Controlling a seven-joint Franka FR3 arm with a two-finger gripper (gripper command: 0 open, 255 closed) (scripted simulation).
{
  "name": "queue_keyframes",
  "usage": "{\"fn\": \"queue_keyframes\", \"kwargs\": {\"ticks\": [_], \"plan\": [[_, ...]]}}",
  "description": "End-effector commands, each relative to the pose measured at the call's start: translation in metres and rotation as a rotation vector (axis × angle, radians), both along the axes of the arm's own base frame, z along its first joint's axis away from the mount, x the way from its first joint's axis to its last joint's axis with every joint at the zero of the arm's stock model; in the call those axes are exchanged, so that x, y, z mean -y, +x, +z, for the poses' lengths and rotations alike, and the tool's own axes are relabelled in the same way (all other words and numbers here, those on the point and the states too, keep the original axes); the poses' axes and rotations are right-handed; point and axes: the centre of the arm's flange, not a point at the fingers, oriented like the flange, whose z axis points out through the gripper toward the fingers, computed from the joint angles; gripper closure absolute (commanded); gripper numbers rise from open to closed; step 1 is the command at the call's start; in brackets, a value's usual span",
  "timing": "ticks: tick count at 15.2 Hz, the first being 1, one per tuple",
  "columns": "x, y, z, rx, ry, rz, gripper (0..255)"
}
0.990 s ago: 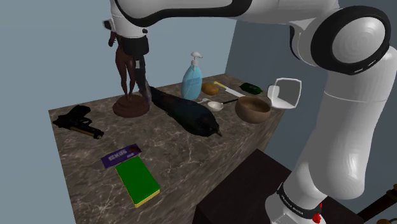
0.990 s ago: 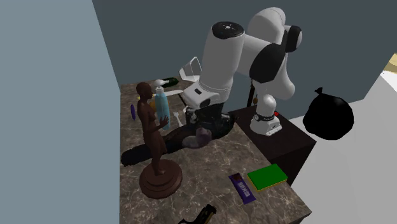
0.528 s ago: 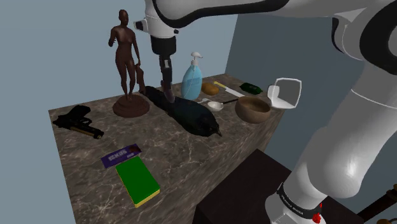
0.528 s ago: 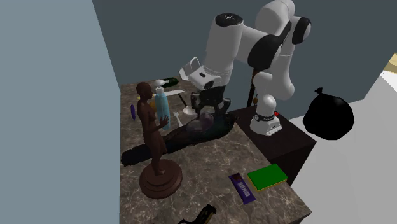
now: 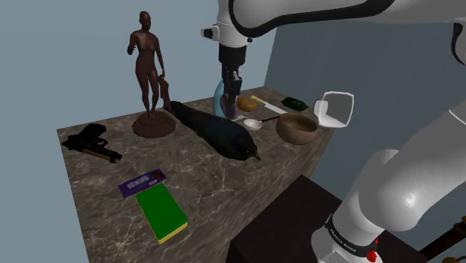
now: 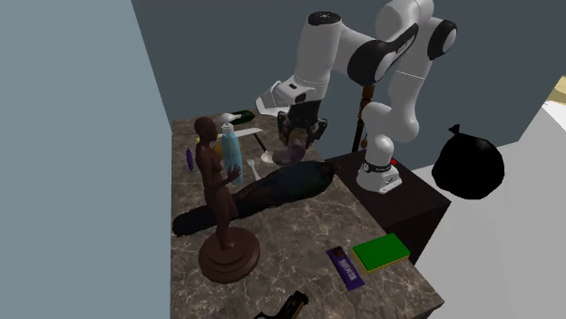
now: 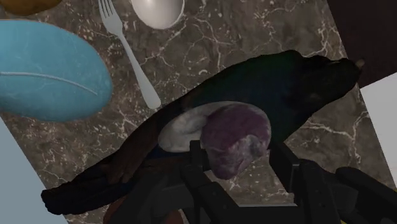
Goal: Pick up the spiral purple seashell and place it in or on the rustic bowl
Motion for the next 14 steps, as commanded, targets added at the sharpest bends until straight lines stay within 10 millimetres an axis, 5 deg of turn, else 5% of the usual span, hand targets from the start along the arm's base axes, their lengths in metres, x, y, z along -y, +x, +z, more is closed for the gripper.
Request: {"fn": "queue_keyframes", "kwargs": {"ticks": [1,14], "plan": [[0.022,-0.014,0.000,0.000,0.001,0.001,255],[0.171,-0.099,0.008,0.000,0.001,0.001,255]]}}
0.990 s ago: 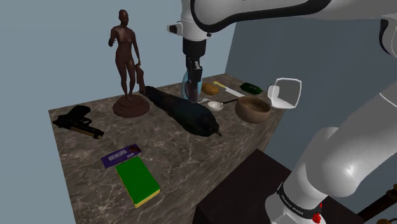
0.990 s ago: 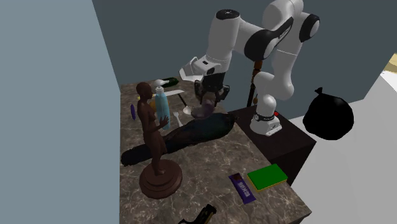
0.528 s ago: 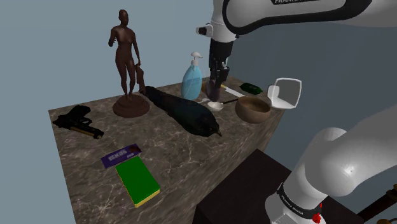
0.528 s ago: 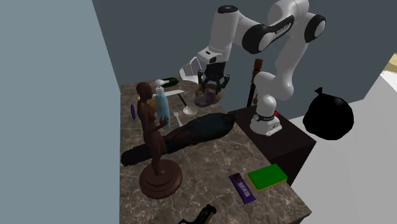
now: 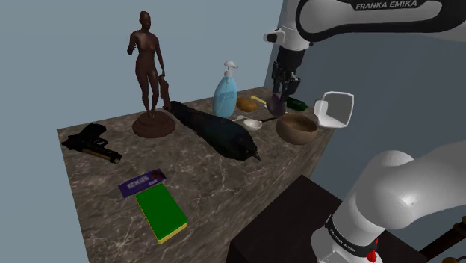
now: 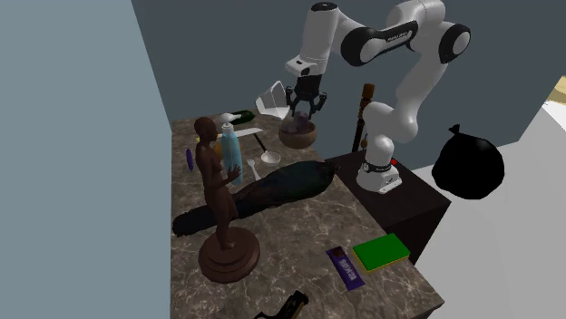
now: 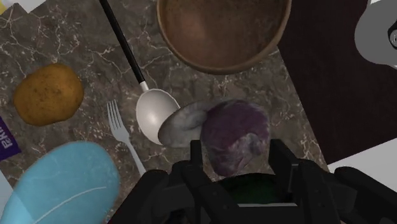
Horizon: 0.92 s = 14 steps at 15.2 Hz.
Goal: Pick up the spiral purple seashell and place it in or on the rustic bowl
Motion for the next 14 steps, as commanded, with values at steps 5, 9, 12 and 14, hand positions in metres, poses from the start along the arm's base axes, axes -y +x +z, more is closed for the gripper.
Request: {"fn": "queue_keyframes", "kwargs": {"ticks": [5,9,12,14], "plan": [[0.070,-0.041,0.002,0.000,0.000,0.001,255],[0.088,-0.052,-0.013,0.000,0.000,0.001,255],[0.088,-0.052,-0.029,0.000,0.000,0.001,255],[0.088,-0.052,-0.039,0.000,0.000,0.001,255]]}}
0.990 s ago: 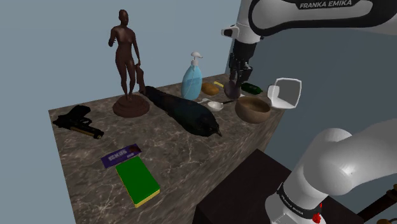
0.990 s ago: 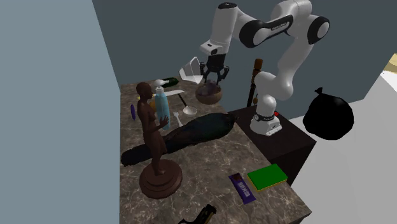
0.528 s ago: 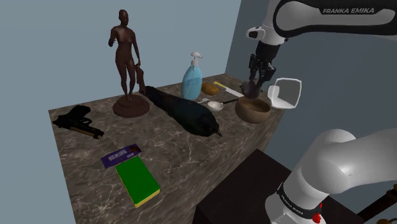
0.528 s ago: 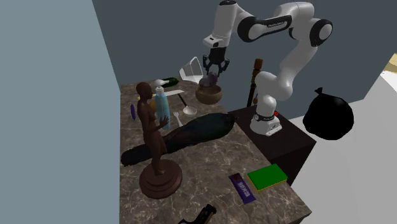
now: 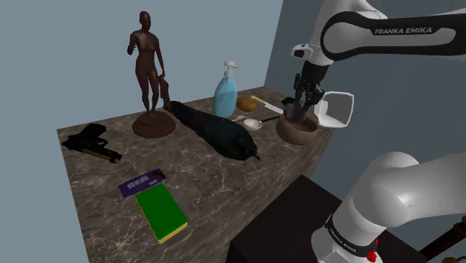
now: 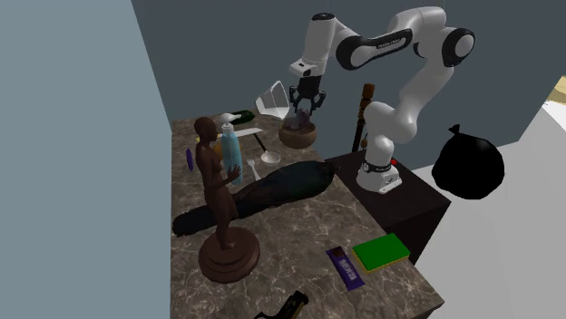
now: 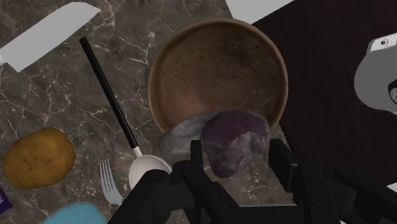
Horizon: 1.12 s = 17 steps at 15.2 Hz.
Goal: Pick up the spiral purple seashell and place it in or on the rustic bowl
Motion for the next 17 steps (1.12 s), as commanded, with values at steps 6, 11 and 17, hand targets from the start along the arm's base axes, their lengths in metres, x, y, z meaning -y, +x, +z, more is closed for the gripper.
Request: {"fn": "queue_keyframes", "kwargs": {"ticks": [6,11,17], "plan": [[0.000,0.000,-0.037,0.001,0.000,0.000,255],[0.000,0.000,-0.055,0.001,0.000,0.000,255],[0.000,0.000,-0.055,0.001,0.000,0.000,255]]}}
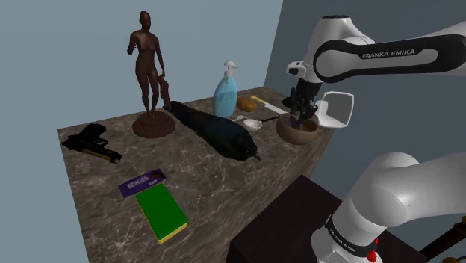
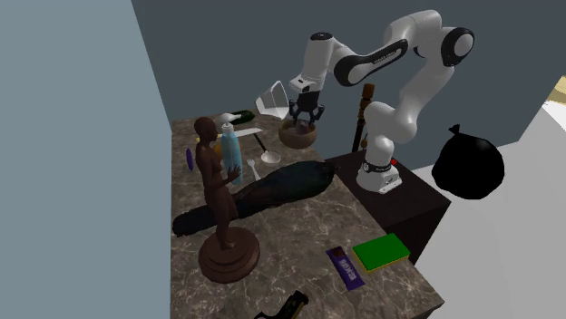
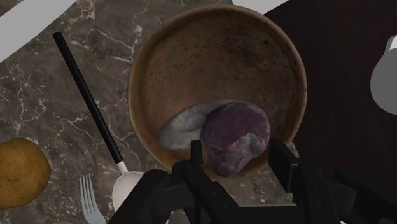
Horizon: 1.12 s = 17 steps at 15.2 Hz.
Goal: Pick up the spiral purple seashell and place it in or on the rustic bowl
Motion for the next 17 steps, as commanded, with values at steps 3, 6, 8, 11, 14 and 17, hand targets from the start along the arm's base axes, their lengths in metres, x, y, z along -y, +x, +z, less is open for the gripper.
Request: {"fn": "queue_keyframes", "kwargs": {"ticks": [3,6,8,11,14,17], "plan": [[0.000,0.000,0.000,0.000,0.000,0.000,0],[0.000,0.000,0.000,0.000,0.000,0.000,0],[-0.004,-0.002,0.026,0.000,0.000,0.000,0],[-0.007,-0.004,0.049,0.000,0.000,0.000,0],[-0.007,-0.004,0.049,0.000,0.000,0.000,0],[-0.007,-0.004,0.049,0.000,0.000,0.000,0]]}}
